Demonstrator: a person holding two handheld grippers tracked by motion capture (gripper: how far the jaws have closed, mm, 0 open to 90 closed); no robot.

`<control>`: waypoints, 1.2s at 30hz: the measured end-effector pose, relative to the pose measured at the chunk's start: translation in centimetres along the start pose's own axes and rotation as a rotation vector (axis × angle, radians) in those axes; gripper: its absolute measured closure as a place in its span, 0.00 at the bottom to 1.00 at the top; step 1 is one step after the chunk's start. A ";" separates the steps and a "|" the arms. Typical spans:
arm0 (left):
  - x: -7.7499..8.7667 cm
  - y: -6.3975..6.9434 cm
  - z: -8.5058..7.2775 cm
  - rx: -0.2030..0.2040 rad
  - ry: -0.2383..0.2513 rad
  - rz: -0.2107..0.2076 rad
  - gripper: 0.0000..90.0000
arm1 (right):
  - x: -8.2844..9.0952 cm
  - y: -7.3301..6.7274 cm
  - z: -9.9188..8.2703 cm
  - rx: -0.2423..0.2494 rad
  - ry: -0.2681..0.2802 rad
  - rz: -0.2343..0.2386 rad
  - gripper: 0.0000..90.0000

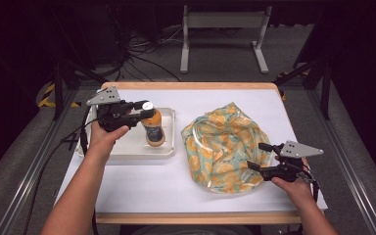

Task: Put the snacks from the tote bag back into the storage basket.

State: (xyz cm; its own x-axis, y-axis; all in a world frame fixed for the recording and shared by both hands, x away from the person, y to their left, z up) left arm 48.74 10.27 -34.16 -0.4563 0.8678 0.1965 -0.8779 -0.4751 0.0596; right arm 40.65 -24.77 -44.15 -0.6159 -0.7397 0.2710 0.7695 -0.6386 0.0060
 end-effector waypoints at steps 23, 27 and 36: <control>-1.6 0.3 -3.6 0.026 -0.072 -0.022 0.65 | -0.1 -0.1 -0.2 -0.001 -0.006 0.008 0.21; -1.8 0.3 -3.9 0.029 -0.084 -0.027 0.65 | -0.2 -0.2 -0.2 0.000 -0.009 0.010 0.21; -2.0 0.7 -4.2 0.008 -0.111 -0.028 0.65 | -0.2 -0.2 -0.2 0.000 -0.009 0.011 0.21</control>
State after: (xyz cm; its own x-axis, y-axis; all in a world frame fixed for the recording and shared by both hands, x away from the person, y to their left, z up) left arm 48.44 8.86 -38.60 -0.4125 0.8595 0.3018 -0.8886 -0.4526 0.0745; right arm 40.57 -24.57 -44.41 -0.6060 -0.7448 0.2793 0.7763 -0.6304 0.0031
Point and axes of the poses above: each handheld gripper's, and its own axes: x roughly backward along the jaws, z roughly out of its top, y roughly to its right, the point moved 10 cm from there along -x, roughly forward along the jaws, and after that the axes turned 7 degrees about y, right-handed, at the moved point
